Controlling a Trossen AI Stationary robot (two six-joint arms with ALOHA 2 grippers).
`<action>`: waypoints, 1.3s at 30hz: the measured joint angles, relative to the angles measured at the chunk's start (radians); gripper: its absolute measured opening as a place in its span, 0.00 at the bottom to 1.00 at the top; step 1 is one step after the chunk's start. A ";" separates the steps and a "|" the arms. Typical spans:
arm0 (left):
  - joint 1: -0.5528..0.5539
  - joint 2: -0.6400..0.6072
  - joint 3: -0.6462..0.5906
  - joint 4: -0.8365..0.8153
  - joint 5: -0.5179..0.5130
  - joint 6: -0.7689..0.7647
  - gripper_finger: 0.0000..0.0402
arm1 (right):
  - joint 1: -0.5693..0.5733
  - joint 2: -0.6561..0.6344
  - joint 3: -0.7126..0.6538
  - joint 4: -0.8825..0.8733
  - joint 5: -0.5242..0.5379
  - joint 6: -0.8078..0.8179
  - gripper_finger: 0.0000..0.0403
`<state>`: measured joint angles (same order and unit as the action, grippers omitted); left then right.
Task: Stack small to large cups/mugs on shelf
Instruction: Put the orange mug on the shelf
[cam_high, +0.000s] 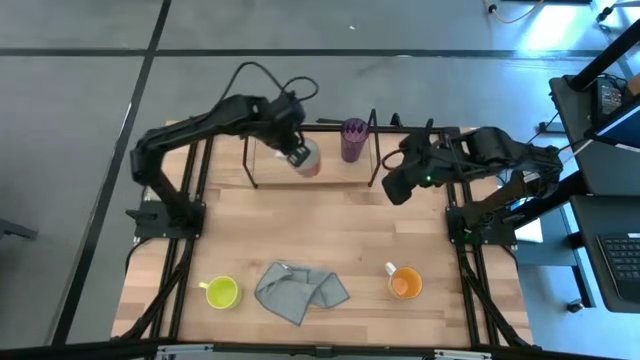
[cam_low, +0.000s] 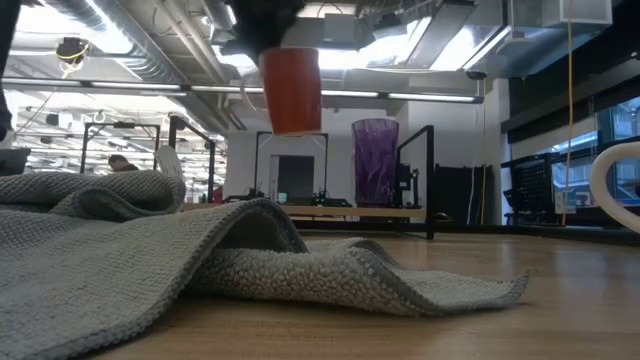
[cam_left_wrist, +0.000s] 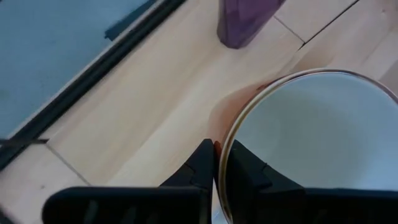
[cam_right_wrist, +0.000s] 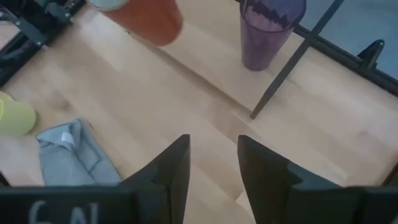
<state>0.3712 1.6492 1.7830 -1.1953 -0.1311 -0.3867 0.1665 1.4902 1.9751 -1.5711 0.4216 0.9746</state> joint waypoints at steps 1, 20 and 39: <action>0.009 0.018 0.005 0.002 0.015 0.009 0.04 | 0.012 0.000 0.000 0.000 0.004 0.016 0.34; 0.201 0.149 0.007 0.110 0.087 0.040 0.04 | 0.185 0.010 -0.002 0.000 0.105 0.225 0.34; 0.245 0.223 0.006 0.082 0.093 0.068 0.05 | 0.192 0.038 -0.002 0.002 0.110 0.231 0.34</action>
<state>0.6159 1.8722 1.7893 -1.1138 -0.0379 -0.3186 0.3588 1.5286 1.9736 -1.5692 0.5314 1.2057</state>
